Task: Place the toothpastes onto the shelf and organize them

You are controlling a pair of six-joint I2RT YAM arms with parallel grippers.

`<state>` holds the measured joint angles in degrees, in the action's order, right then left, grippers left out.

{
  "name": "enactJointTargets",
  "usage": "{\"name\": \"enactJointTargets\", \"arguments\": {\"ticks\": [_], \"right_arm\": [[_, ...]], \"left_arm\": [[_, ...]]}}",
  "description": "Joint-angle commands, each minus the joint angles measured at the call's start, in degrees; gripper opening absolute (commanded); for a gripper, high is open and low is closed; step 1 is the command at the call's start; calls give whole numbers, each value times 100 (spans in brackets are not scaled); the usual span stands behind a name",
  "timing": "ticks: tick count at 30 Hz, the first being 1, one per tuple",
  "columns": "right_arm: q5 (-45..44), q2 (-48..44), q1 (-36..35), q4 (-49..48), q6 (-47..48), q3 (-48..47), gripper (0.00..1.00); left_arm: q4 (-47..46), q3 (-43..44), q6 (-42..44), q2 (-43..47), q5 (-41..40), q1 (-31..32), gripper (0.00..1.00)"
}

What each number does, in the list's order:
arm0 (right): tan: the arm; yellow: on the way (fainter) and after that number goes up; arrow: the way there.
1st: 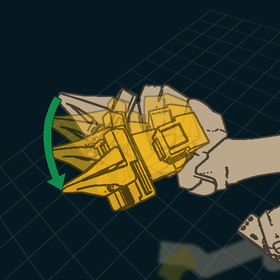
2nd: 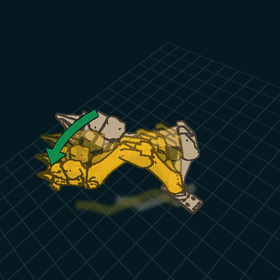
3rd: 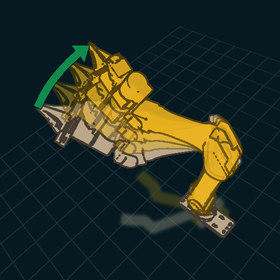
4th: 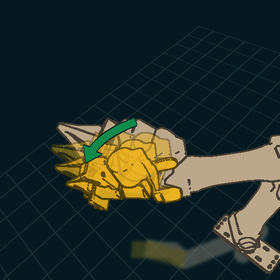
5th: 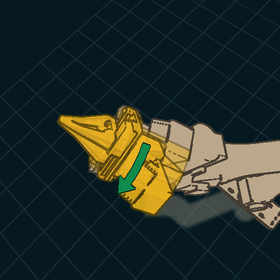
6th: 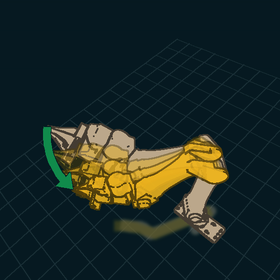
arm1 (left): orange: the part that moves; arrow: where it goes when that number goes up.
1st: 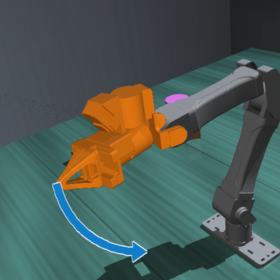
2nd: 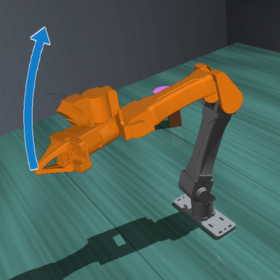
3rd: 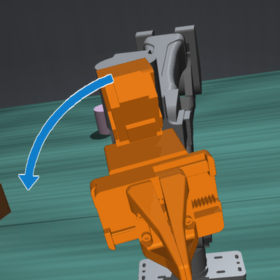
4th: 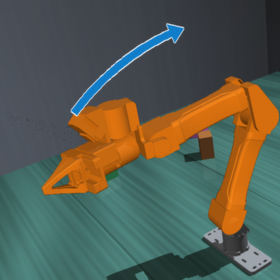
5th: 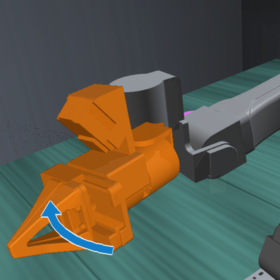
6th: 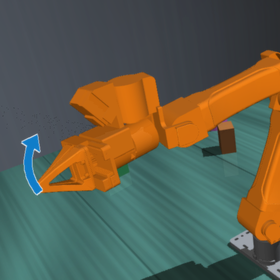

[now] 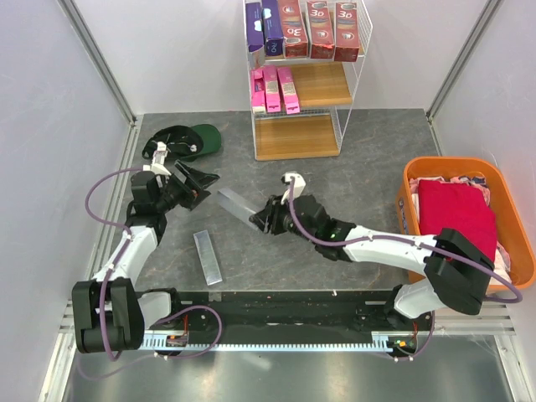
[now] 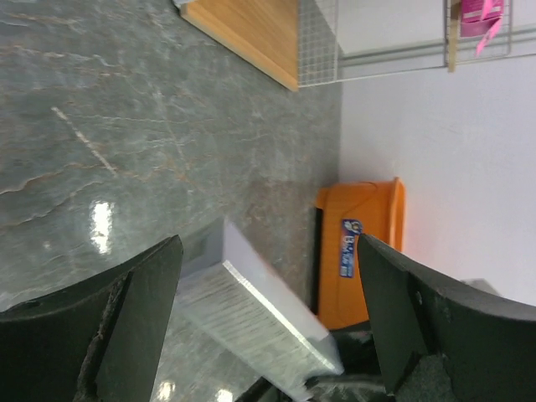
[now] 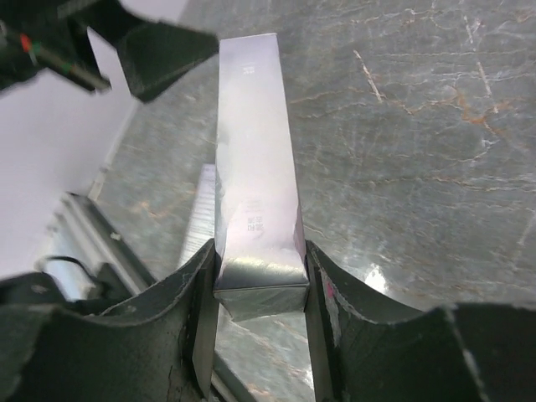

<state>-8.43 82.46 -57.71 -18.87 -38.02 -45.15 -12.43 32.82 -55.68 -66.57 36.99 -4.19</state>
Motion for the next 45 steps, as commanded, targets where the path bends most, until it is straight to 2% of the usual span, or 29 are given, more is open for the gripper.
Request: {"name": "enactJointTargets", "arguments": {"ticks": [1, 9, 20, 31, 35, 45], "right_arm": [[1105, -318, 593, -1196, -995, 355, 26], [2142, -423, 1683, -2513, -2383, 998, 26], [3215, -414, 3151, -3974, -3642, 1693, 25], [3690, -933, 3986, -3852, -3757, 1579, 24], [3804, -1073, 4180, -3782, -3809, 1325, 24], [3682, -758, 4400, -4221, -4178, 665, 25]], "left_arm": [[951, 287, 690, 424, -763, 14, 91], [1076, 383, 769, 434, -825, 58, 91], [1067, 453, 813, 223, -843, 146, 91], [1207, 664, 971, -40, -1080, 357, 91], [1207, 796, 1042, -260, -1107, 656, 91], [1444, 1034, 1138, -612, -1247, 1007, 91]]}}
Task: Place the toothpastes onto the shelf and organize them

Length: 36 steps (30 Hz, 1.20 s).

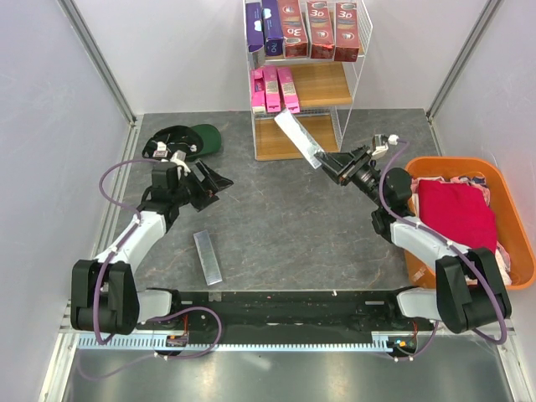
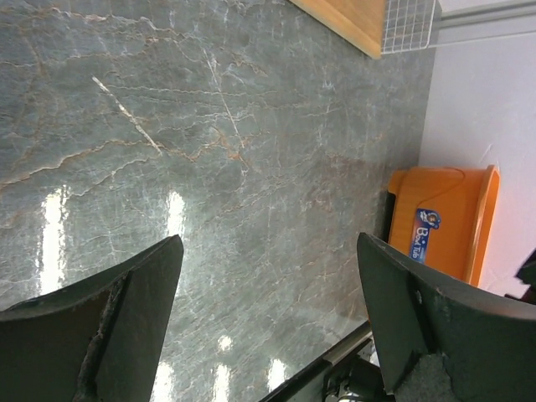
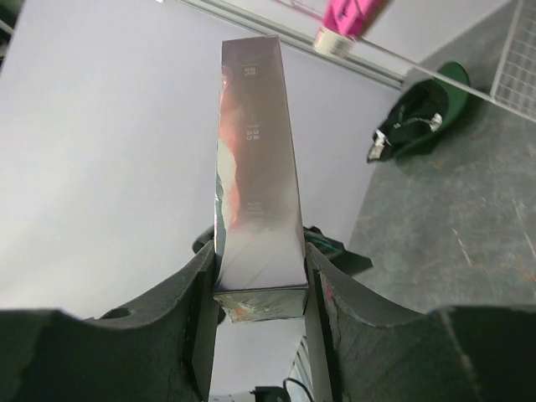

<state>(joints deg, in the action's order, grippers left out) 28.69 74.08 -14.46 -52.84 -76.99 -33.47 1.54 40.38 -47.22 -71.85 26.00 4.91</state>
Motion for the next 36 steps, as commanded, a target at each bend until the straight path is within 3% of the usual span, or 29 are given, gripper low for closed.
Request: {"name": "enactJointTargets", "arguments": {"ticks": [1, 11, 25, 36], "right_arm": [[-73, 123, 92, -868, -307, -554, 25], [-680, 1151, 127, -1001, -449, -1819, 24], [-1611, 2426, 136, 634, 88, -3621, 23], [-2209, 2839, 110, 889, 105, -3983, 23]], "left_arm": [[48, 303, 293, -100, -156, 107, 91], [57, 374, 328, -303, -192, 212, 91], [259, 488, 424, -303, -262, 230, 91], [329, 532, 486, -347, -271, 230, 91]]}}
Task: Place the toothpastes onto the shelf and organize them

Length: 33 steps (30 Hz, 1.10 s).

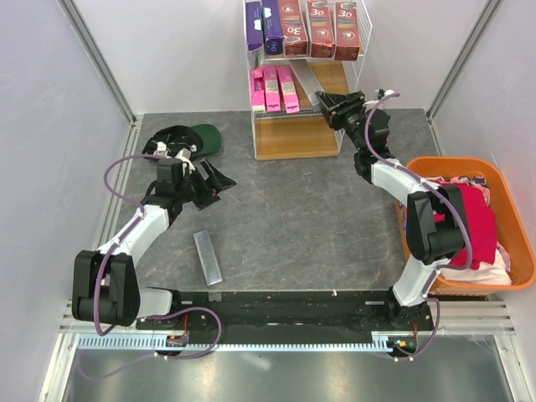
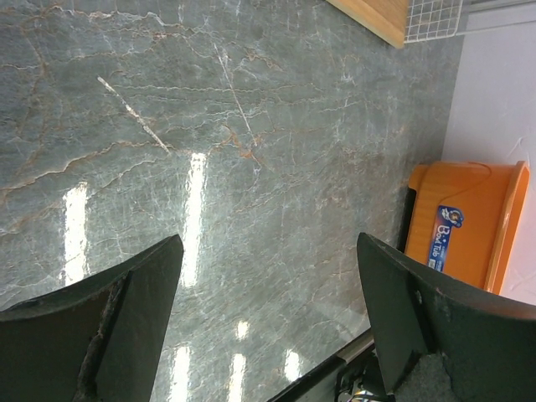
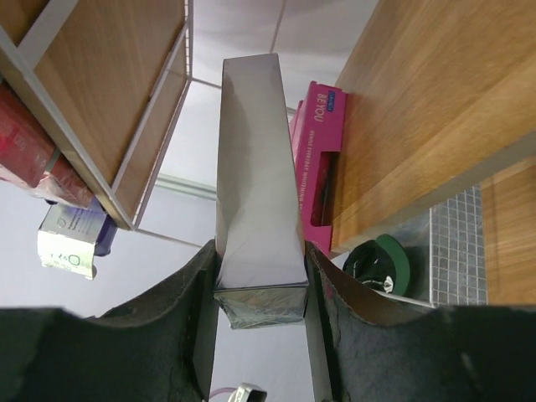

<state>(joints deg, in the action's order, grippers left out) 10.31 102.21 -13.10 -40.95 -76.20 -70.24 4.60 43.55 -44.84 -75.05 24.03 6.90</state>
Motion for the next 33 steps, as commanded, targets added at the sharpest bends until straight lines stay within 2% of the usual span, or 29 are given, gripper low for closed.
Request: {"name": "enactJointTargets", "arguments": {"ticks": [1, 12, 16, 22, 28, 33], "right_arm": [[-415, 27, -34, -256, 35, -332, 23], [-1259, 44, -474, 737, 404, -596, 24], [-1601, 27, -614, 852, 405, -588, 25], [-1602, 132, -729, 826, 282, -684, 29], [-1304, 352, -746, 466, 45, -772, 37], [-1092, 466, -799, 18, -131, -641, 49]], "left_arm": [[23, 224, 256, -45, -57, 31, 91], [32, 215, 265, -36, -21, 31, 91], [41, 215, 291, -19, -13, 31, 91], [76, 242, 318, -36, 23, 31, 91], [102, 259, 362, -28, 40, 31, 90], [129, 286, 388, -63, 49, 31, 90]]}}
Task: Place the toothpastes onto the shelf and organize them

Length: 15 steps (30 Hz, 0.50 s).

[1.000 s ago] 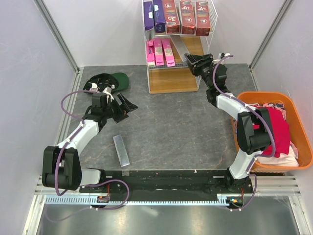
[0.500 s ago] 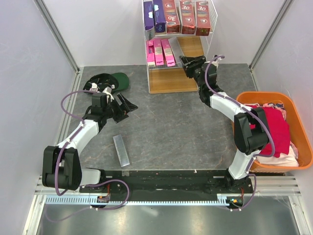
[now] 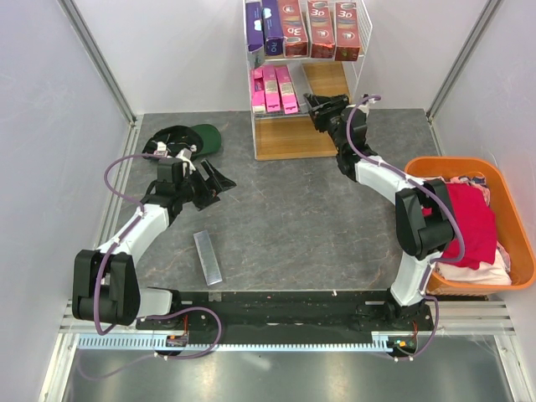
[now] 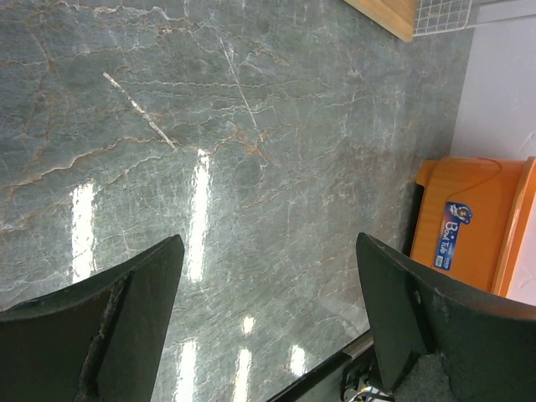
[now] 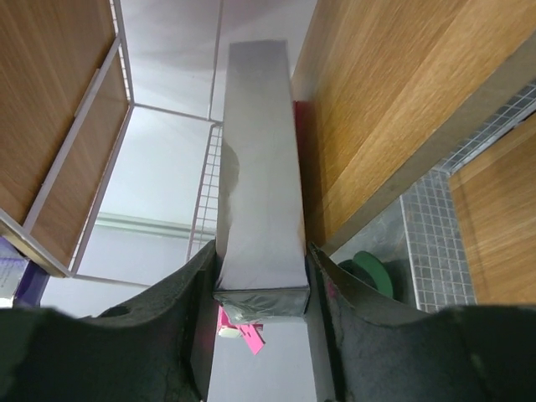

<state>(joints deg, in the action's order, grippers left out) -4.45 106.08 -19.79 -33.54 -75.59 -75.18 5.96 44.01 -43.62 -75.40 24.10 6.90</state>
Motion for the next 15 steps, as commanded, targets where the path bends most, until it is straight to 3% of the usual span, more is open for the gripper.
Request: {"name": "enactJointTargets", "arguments": {"ticks": [1, 15], "right_arm": [[392, 71, -156, -846, -210, -112, 53], [498, -96, -174, -1041, -272, 372, 78]], "left_arm": [[-7, 240, 275, -45, 51, 31, 90], [29, 266, 345, -160, 69, 31, 90]]}}
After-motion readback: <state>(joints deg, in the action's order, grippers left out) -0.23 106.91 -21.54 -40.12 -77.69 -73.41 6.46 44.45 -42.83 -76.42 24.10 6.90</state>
